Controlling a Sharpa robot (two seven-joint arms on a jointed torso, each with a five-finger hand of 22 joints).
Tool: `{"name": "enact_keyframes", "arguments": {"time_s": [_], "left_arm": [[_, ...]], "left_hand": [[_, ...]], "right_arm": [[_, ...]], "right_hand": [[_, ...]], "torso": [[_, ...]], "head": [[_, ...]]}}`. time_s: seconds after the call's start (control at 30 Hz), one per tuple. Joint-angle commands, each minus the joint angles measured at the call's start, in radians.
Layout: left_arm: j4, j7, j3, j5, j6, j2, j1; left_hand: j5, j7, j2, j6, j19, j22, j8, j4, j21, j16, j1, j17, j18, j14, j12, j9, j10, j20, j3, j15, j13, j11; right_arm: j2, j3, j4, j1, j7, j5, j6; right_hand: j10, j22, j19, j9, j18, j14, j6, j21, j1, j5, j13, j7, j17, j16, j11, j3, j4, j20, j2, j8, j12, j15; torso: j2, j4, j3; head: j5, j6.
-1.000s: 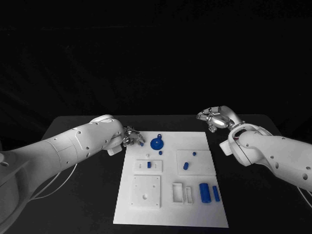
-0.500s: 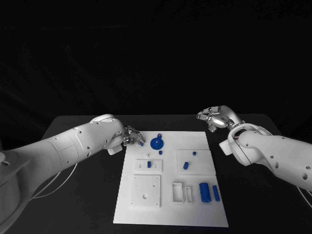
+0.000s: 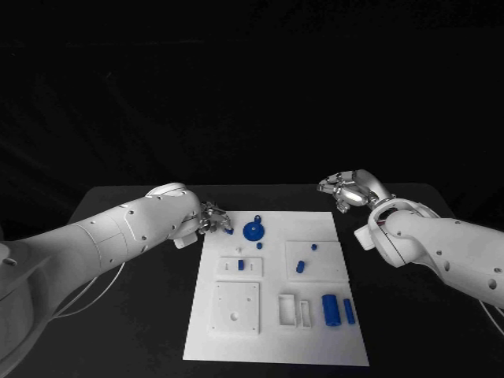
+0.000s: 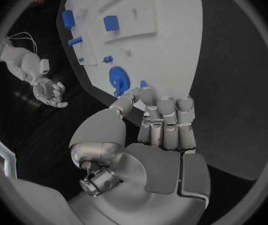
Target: Assemble the parts on the task board
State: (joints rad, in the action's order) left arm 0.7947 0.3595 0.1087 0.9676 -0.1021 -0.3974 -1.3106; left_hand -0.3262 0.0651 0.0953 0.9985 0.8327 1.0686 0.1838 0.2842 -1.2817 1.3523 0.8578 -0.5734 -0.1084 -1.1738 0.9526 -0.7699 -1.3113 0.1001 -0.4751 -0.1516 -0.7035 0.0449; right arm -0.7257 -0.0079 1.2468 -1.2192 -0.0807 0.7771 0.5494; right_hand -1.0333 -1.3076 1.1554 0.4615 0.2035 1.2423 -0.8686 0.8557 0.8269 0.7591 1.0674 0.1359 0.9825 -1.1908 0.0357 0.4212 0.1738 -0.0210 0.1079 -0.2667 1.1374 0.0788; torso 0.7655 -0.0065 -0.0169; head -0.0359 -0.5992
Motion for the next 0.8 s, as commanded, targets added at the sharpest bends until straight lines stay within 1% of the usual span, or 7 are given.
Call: {"name": "enact_keyframes", "arguments": {"time_s": [0.03, 0.1, 0.13, 0.17, 0.2, 0.67, 0.8], "left_arm": [[0.003, 0.006, 0.002, 0.013, -0.022, 0.003, 0.005], [0.005, 0.004, 0.002, 0.013, -0.014, 0.003, 0.005], [0.005, 0.003, 0.003, 0.013, -0.013, 0.004, 0.005], [0.005, 0.003, 0.003, 0.013, -0.011, 0.004, 0.005], [0.006, 0.002, 0.003, 0.013, -0.009, 0.004, 0.005], [0.024, -0.010, 0.003, -0.017, 0.047, -0.007, 0.005], [0.044, -0.016, 0.002, -0.048, 0.071, -0.017, 0.005]], "left_hand": [[-0.030, 0.002, 0.015, 0.010, 0.007, 0.001, 0.009, 0.006, -0.006, 0.006, 0.008, 0.002, 0.011, -0.006, 0.005, 0.000, -0.008, 0.141, -0.002, -0.003, -0.002, 0.003], [-0.059, 0.001, 0.021, 0.014, 0.007, 0.002, 0.012, 0.007, -0.007, 0.007, 0.014, 0.002, 0.011, -0.007, 0.005, 0.003, -0.009, 0.141, -0.005, -0.004, -0.002, 0.003], [-0.055, 0.000, 0.020, 0.017, 0.007, 0.003, 0.014, 0.005, -0.007, 0.008, 0.024, 0.002, 0.010, -0.007, 0.005, 0.004, -0.010, 0.142, -0.015, -0.005, -0.002, 0.004], [0.045, -0.002, -0.009, 0.022, 0.009, -0.001, 0.017, -0.019, -0.003, 0.007, 0.063, 0.003, 0.008, -0.008, 0.004, 0.008, -0.012, 0.143, -0.085, -0.007, -0.001, 0.005], [0.075, -0.002, -0.043, 0.027, 0.019, -0.004, 0.018, -0.071, -0.003, 0.007, 0.066, 0.005, 0.015, -0.014, 0.001, 0.018, -0.018, 0.138, -0.167, 0.000, 0.001, 0.003], [0.041, -0.010, -0.044, 0.055, 0.030, 0.004, 0.041, -0.044, -0.016, 0.015, 0.060, 0.005, 0.010, -0.027, 0.005, 0.021, -0.032, 0.145, -0.193, -0.013, -0.002, 0.014], [0.015, -0.016, -0.046, 0.070, 0.035, 0.004, 0.054, -0.035, -0.019, 0.017, 0.057, 0.006, 0.008, -0.033, 0.006, 0.017, -0.039, 0.147, -0.198, -0.018, -0.001, 0.020]], "right_arm": [[0.001, 0.000, 0.002, 0.000, -0.012, 0.001, -0.005], [0.001, 0.000, 0.002, 0.000, -0.013, 0.001, -0.005], [0.001, 0.000, 0.002, 0.000, -0.013, 0.001, -0.005], [0.001, 0.000, 0.002, 0.000, -0.013, 0.001, -0.005], [0.001, 0.000, 0.002, 0.000, -0.013, 0.001, -0.005], [0.000, 0.000, 0.003, 0.000, -0.013, 0.000, -0.005], [-0.002, 0.000, 0.003, 0.000, -0.013, 0.000, -0.005]], "right_hand": [[0.000, -0.015, 0.002, -0.002, 0.058, 0.005, 0.001, -0.004, -0.009, 0.004, -0.001, 0.008, -0.001, -0.006, -0.005, 0.001, 0.001, -0.006, -0.003, -0.003, 0.004, 0.001], [0.000, -0.015, 0.003, -0.002, 0.058, 0.005, 0.001, -0.004, -0.009, 0.004, -0.001, 0.008, -0.001, -0.006, -0.005, 0.001, 0.001, -0.006, -0.003, -0.003, 0.004, 0.001], [0.000, -0.015, 0.003, -0.002, 0.058, 0.005, 0.001, -0.004, -0.009, 0.004, -0.001, 0.008, -0.001, -0.006, -0.005, 0.001, 0.001, -0.006, -0.003, -0.003, 0.004, 0.001], [0.000, -0.015, 0.003, -0.002, 0.058, 0.005, 0.001, -0.004, -0.009, 0.004, -0.001, 0.008, -0.001, -0.006, -0.005, 0.001, 0.001, -0.006, -0.003, -0.003, 0.004, 0.001], [-0.001, -0.015, 0.003, -0.002, 0.058, 0.005, 0.001, -0.004, -0.009, 0.004, -0.001, 0.008, -0.001, -0.006, -0.005, 0.001, 0.001, -0.006, -0.003, -0.003, 0.004, 0.001], [-0.001, -0.015, 0.003, -0.002, 0.058, 0.005, 0.001, -0.004, -0.010, 0.004, -0.001, 0.008, -0.001, -0.006, -0.005, 0.001, 0.001, -0.006, -0.003, -0.003, 0.005, 0.001], [-0.001, -0.015, 0.003, -0.002, 0.058, 0.005, 0.002, -0.004, -0.010, 0.004, -0.001, 0.008, -0.001, -0.006, -0.005, 0.001, 0.001, -0.006, -0.003, -0.003, 0.005, 0.001]], "torso": [[-0.001, 0.0004, 0.0005], [0.000, 0.0010, 0.0002], [0.000, 0.0011, 0.0001], [0.000, 0.0010, 0.0001], [0.000, 0.0009, 0.0000], [0.000, 0.0001, 0.0003], [-0.001, 0.0015, 0.0006]], "head": [[0.001, 0.000], [0.001, 0.000], [0.001, 0.000], [0.000, 0.000], [-0.001, 0.001], [-0.004, 0.003], [-0.004, 0.003]]}}
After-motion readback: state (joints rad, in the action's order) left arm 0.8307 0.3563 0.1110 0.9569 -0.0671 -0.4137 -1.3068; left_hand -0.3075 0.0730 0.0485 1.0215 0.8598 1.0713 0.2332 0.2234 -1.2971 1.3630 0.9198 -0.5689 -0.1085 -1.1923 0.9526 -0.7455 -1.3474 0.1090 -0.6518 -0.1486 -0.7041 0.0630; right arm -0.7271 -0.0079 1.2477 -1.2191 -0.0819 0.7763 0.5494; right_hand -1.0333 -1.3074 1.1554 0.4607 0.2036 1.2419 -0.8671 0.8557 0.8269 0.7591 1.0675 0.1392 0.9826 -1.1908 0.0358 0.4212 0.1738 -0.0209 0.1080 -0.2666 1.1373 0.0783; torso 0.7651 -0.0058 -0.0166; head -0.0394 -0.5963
